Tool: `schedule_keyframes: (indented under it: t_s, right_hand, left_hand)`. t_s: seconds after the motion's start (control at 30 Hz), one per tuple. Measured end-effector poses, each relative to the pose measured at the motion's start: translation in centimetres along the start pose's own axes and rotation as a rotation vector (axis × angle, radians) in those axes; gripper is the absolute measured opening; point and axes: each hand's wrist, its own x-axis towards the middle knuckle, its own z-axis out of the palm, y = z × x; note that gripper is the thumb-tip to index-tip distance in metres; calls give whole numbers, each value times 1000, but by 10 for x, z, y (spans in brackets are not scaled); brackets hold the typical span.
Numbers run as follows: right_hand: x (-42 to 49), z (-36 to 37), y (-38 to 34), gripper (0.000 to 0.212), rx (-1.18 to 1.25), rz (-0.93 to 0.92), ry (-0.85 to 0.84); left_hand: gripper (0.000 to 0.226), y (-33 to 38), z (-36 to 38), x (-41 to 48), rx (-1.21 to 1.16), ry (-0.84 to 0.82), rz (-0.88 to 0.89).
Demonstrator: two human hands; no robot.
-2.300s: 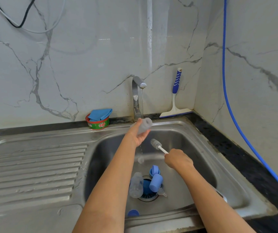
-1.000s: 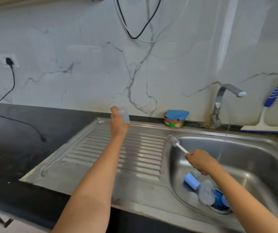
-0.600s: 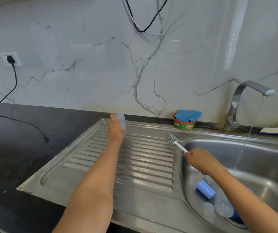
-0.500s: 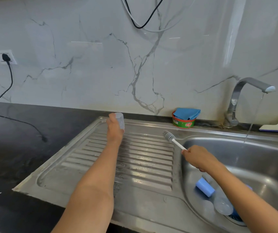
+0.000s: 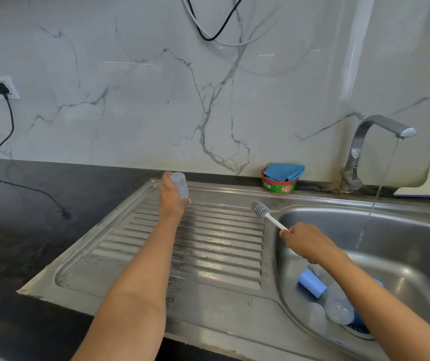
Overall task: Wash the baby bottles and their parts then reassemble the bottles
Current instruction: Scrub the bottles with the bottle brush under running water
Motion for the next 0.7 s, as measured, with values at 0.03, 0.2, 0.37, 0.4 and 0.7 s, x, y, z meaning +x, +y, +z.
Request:
schedule_keyframes:
  t_s: [0.03,0.2,0.37,0.4,0.7]
  right_hand:
    - [-2,-2,0,37,6,0,1]
    - [-14,-10,6,38,40,19,11]
    - [-24,-17,17,39,64,26,23]
    - [-25,-17,19,39,64,28,24]
    - [-24,-17,20,38,81,31,25]
  left_hand:
    - [91,1,-2,-2,7,2,-7]
    - [93,8,-9,-6,-13,-5,-36]
    - [57,15,-13,-9,-7,4,-48]
    - [55,16,-14,-7,0,9,-59]
    - [65,7,-20,1,73,-79,-112]
